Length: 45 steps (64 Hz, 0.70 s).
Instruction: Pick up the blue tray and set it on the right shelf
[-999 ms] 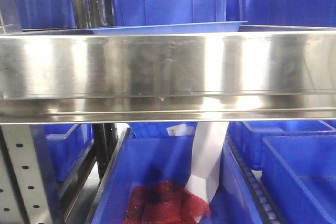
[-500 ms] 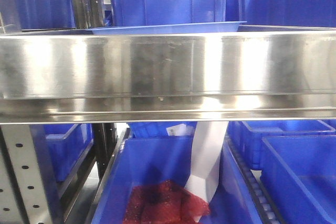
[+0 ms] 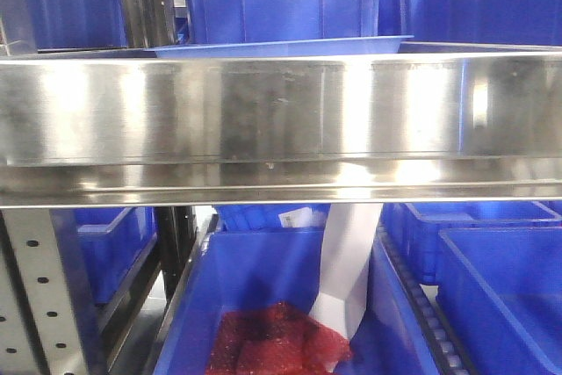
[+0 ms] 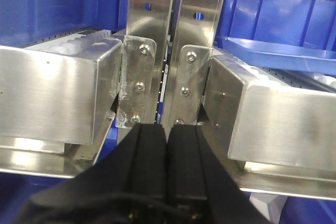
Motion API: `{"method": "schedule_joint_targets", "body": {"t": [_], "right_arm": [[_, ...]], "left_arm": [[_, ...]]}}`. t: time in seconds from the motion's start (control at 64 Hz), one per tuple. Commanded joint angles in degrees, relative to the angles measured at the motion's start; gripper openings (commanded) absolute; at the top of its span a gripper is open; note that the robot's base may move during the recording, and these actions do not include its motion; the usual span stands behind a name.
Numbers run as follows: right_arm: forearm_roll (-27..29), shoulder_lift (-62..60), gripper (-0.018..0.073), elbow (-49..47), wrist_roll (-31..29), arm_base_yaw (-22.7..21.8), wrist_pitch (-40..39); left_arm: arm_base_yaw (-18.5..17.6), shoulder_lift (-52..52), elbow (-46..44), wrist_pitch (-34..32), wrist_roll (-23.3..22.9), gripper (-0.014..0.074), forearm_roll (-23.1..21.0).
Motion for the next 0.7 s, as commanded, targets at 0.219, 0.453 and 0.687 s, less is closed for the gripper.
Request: {"method": "schedule_joint_targets", "body": {"t": [0.219, 0.453, 0.687], "right_arm": [[0.30, -1.30, 0.0057, -0.87, -0.83, -0.41, -7.66], [0.30, -1.30, 0.0057, -0.87, -0.83, -1.64, -7.47], [0.30, -1.30, 0.0057, -0.87, -0.83, -1.99, -7.47]], "left_arm": [[-0.29, -0.67, 1.74, -4.72, -0.29, -0.0049, 0.03], [-0.29, -0.67, 1.74, -4.72, -0.29, -0.0049, 0.03], [-0.29, -0.67, 1.74, -4.72, -0.29, -0.0049, 0.03]]}}
